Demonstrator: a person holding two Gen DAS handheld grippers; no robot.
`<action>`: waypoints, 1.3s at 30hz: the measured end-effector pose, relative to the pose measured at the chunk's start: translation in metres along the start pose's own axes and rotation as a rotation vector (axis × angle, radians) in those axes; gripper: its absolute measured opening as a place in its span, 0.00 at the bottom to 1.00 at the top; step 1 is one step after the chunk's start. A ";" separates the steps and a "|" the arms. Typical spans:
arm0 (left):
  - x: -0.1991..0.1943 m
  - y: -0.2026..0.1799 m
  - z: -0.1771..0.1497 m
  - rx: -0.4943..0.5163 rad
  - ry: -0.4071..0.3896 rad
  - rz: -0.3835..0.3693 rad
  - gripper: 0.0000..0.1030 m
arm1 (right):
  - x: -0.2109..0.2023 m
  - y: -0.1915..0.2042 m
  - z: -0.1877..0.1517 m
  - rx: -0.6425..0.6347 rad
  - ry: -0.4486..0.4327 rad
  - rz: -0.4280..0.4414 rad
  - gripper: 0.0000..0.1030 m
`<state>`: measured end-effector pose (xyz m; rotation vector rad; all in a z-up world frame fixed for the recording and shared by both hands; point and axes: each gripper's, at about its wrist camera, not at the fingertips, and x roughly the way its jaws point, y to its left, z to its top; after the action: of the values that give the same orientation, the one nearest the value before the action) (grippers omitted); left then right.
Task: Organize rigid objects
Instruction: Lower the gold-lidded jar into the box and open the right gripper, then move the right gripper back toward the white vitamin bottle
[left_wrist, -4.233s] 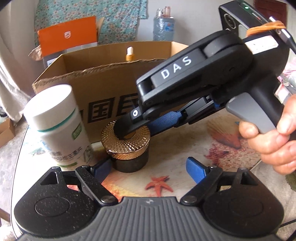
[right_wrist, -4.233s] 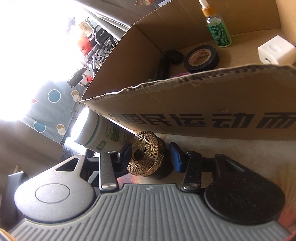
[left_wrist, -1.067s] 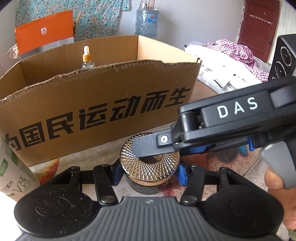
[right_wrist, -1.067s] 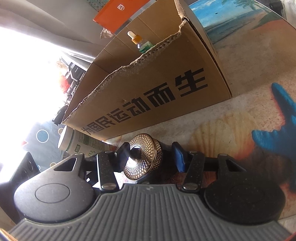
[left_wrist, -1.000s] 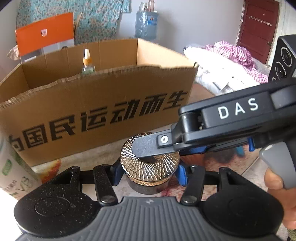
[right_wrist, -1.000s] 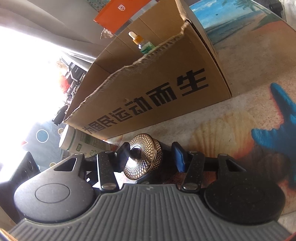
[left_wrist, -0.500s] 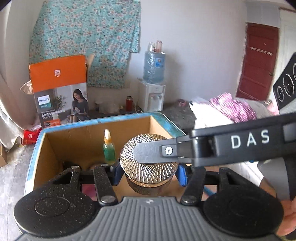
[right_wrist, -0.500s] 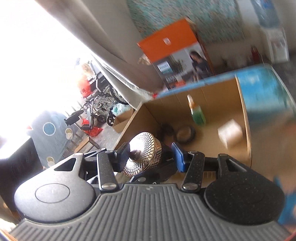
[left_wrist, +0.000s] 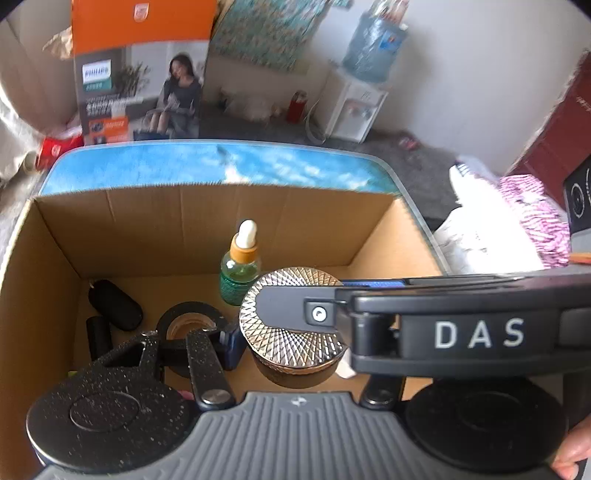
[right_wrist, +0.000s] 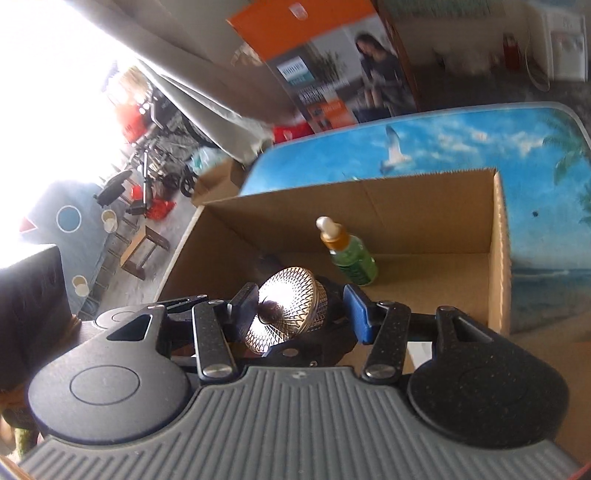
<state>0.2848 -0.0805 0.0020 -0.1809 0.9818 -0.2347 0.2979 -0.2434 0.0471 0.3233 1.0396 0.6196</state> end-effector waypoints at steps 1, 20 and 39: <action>0.006 0.001 0.000 -0.004 0.013 0.007 0.55 | 0.007 -0.005 0.003 0.008 0.012 -0.001 0.49; 0.030 0.012 0.011 -0.089 0.085 -0.004 0.67 | 0.034 -0.011 0.014 -0.060 0.009 -0.081 0.49; -0.099 -0.035 -0.068 0.085 -0.115 -0.060 0.85 | -0.159 0.046 -0.138 -0.056 -0.517 0.036 0.80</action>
<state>0.1708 -0.0902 0.0532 -0.1448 0.8510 -0.3166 0.1048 -0.3106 0.1166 0.4261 0.5209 0.5565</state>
